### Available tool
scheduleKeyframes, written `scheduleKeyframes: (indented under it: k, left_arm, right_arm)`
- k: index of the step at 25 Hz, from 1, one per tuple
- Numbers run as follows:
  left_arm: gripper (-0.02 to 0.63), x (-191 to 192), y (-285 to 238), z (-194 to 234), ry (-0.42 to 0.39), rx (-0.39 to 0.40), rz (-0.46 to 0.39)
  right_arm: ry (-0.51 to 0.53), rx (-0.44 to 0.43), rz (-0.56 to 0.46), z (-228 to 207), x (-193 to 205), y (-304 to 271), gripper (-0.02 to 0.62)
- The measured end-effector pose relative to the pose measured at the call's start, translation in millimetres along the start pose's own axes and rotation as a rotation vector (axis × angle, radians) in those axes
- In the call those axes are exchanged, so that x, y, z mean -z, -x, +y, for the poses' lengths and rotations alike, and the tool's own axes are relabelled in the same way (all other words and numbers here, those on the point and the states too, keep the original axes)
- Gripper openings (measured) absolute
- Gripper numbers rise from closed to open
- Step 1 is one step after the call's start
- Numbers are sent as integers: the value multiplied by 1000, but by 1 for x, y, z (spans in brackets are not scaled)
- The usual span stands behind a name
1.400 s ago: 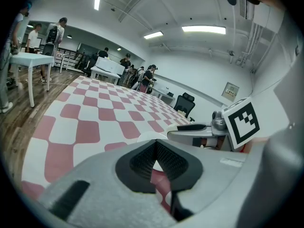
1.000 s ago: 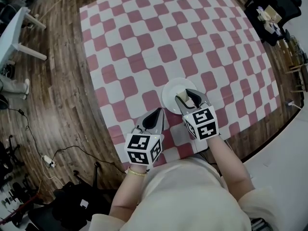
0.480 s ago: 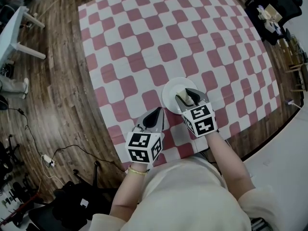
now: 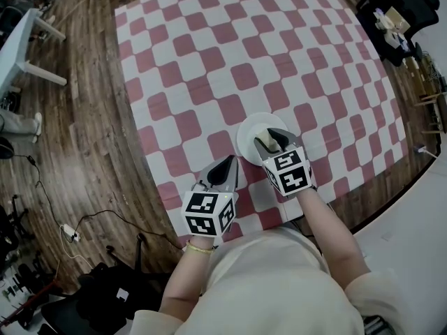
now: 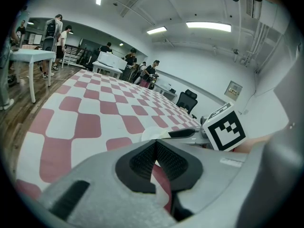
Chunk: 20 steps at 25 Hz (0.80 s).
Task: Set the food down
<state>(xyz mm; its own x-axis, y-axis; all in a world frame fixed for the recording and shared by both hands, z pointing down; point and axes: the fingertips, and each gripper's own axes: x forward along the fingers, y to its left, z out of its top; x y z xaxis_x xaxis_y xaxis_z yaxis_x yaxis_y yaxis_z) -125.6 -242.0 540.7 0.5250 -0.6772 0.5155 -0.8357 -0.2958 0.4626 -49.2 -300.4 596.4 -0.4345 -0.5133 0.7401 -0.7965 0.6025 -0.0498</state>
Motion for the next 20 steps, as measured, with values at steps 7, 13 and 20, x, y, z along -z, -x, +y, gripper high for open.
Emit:
scheduleKeyframes:
  k: [7, 13, 20]
  left_arm:
    - [2, 1, 3, -2, -4, 4, -2]
    - [0, 0, 6, -1, -8, 2, -6]
    - [2, 1, 9, -3, -15, 9, -5]
  right_arm:
    - [-8, 11, 19, -1, 5, -2, 172]
    - [-1, 20, 20, 0, 5, -2, 172]
    - [0, 22, 16, 1, 5, -1, 175]
